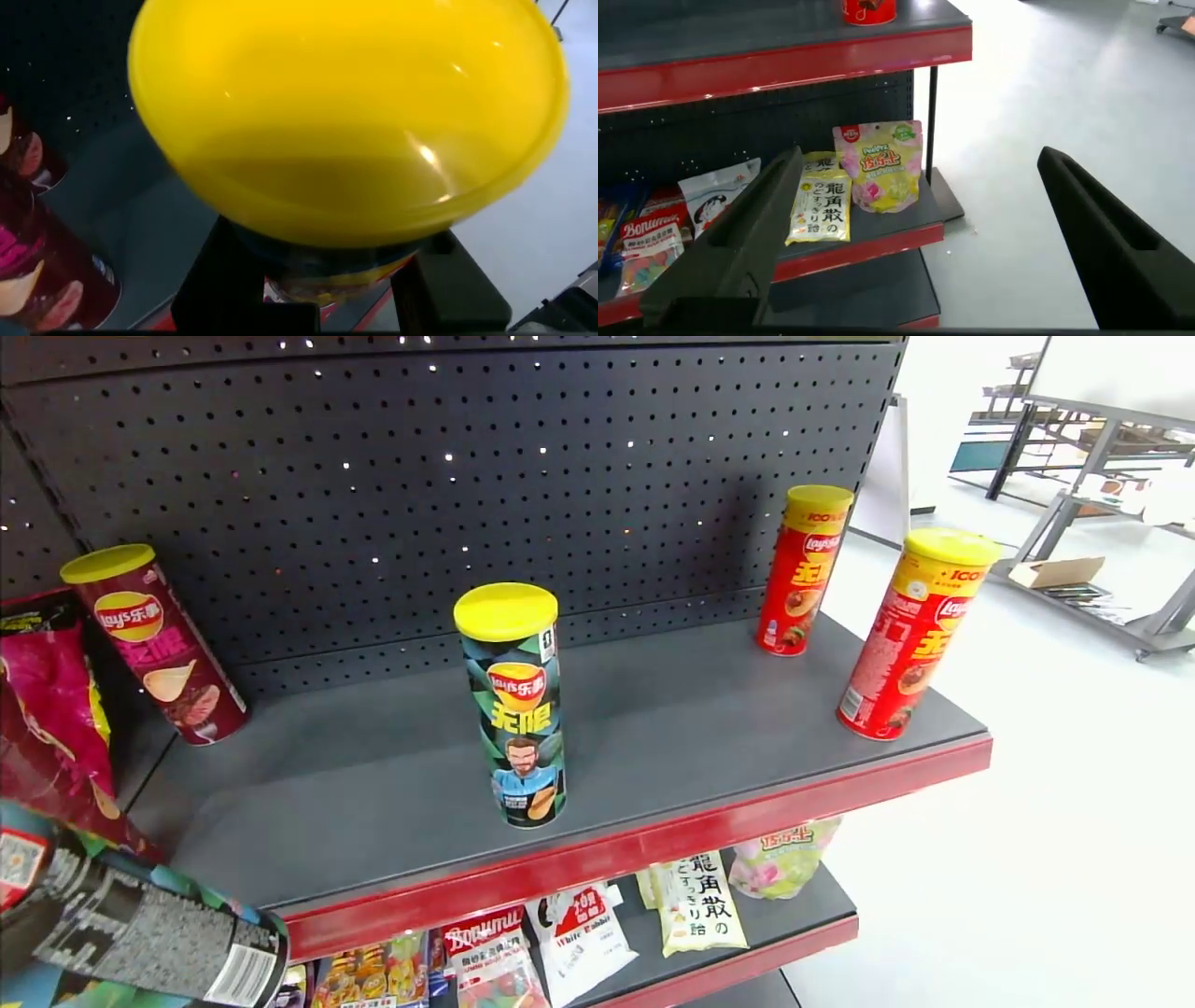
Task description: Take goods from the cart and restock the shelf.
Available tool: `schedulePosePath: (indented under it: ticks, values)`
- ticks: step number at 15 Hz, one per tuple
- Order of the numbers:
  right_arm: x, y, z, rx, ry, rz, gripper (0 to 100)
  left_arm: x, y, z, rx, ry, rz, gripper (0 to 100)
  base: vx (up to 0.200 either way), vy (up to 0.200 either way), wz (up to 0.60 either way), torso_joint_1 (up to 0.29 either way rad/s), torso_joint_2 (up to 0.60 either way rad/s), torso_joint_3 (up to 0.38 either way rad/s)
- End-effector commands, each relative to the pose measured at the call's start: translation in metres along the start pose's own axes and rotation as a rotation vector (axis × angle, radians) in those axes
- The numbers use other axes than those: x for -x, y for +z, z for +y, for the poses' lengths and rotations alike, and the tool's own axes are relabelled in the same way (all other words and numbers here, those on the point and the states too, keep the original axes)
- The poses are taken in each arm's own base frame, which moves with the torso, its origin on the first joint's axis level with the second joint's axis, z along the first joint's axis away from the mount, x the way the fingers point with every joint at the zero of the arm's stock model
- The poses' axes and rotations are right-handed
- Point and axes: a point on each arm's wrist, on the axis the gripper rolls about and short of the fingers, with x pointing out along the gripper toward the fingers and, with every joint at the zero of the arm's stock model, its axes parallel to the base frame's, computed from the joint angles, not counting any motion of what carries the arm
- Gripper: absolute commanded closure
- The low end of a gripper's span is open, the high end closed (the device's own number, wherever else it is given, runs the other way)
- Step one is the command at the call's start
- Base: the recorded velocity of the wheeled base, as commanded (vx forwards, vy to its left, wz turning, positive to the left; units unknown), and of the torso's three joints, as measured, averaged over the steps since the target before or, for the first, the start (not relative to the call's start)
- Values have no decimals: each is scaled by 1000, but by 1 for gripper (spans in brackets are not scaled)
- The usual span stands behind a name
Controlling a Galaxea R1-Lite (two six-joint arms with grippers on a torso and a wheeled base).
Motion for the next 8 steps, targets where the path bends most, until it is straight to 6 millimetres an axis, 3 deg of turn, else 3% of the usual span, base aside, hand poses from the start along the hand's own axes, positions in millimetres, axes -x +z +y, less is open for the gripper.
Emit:
schedulePosePath:
  ticks: [1, 8]
  values:
    - [0, 0, 0, 0, 0, -1, 0, -45, 12, 12, 20, -27, 91, 100, 0, 0, 0, 0, 0, 0]
    - [0, 0, 0, 0, 0, -1, 0, -142, 22, 39, -28, -45, 152, 100, 0, 0, 0, 0, 0, 0]
